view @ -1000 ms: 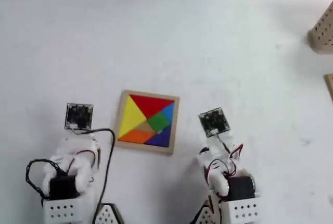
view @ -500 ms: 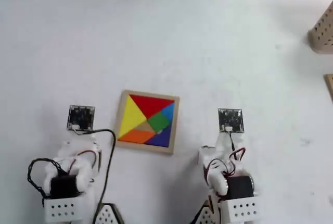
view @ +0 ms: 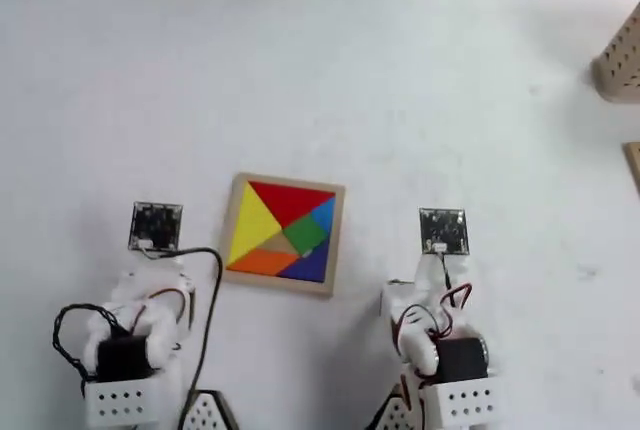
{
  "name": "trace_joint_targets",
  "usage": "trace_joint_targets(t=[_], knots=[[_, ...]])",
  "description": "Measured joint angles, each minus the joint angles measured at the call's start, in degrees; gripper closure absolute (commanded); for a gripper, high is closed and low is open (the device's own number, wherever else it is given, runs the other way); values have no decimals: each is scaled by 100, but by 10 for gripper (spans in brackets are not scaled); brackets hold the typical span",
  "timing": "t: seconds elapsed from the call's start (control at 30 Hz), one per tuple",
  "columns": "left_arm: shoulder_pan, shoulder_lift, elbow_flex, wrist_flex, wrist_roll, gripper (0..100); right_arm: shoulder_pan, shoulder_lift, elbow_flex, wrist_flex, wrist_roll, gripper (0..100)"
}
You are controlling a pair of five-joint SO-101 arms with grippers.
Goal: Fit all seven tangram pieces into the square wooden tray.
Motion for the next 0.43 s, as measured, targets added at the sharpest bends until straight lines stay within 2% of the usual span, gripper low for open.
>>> trace_joint_targets(t=[0.43], knots=[[0, 0, 0, 0, 0, 976, 0, 0, 0, 0, 0, 981]])
